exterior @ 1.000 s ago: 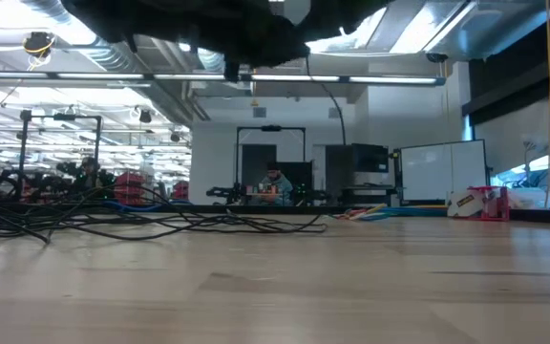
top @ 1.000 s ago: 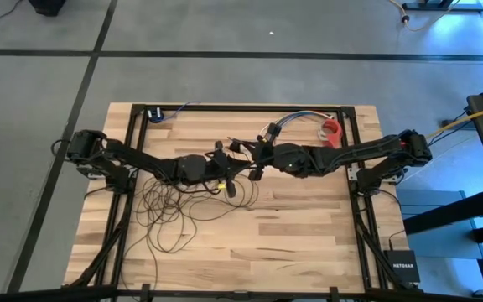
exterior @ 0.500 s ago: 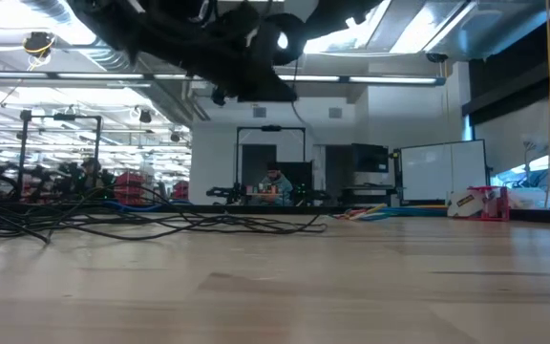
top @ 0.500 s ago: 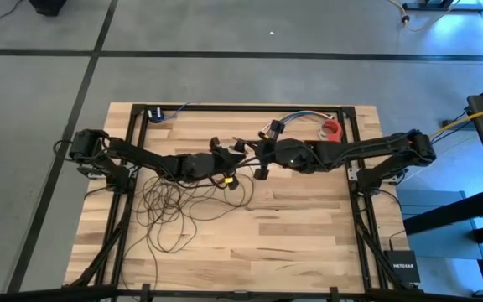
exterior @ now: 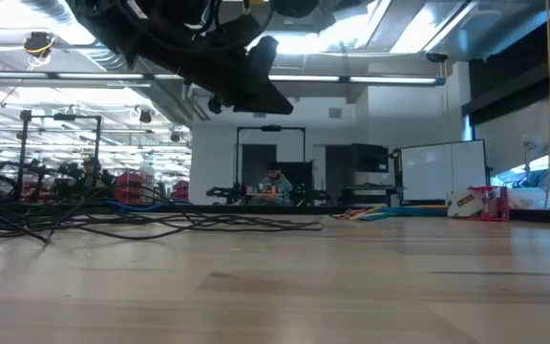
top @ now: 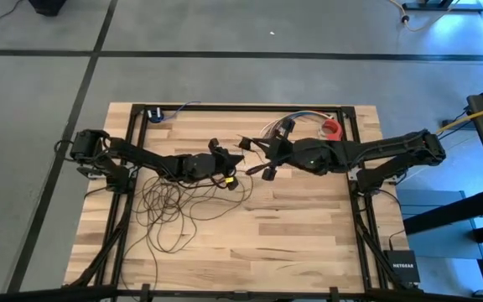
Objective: Coiling cords
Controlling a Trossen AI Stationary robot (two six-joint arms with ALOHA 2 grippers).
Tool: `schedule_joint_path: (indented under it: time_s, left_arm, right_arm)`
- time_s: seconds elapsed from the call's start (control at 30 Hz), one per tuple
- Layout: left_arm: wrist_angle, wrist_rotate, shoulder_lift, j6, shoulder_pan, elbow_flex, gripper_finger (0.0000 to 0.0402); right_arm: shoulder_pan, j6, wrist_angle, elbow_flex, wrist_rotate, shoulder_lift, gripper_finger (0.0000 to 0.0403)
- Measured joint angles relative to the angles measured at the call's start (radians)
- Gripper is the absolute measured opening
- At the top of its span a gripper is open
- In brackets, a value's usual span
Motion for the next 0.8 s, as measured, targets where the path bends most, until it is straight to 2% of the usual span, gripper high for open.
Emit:
schedule_joint_path:
  time_s: [0.2,0.4,0.5,0.63,0.8]
  left_arm:
    - [0.005,0.002,-0.001,-0.009,0.000,0.000,0.0008]
    - [0.015,0.124,-0.001,-0.018,-0.001,0.000,0.0013]
    - [0.039,0.176,0.012,-0.020,-0.001,0.001,0.0038]
    - [0.197,0.242,0.103,0.007,-0.002,0.002,0.0092]
    - [0.304,0.250,0.177,0.080,0.001,0.022,0.0142]
  right_arm:
    - [-0.002,-0.001,-0.006,0.000,-0.005,-0.009,0.0003]
    - [-0.002,-0.001,-0.008,-0.002,-0.006,-0.007,0.0003]
    - [-0.002,-0.001,-0.008,-0.002,-0.007,-0.007,0.0003]
    - [-0.003,-0.002,-0.007,-0.002,-0.007,-0.007,0.0003]
    - [-0.003,-0.005,-0.006,-0.002,-0.007,-0.007,0.0003]
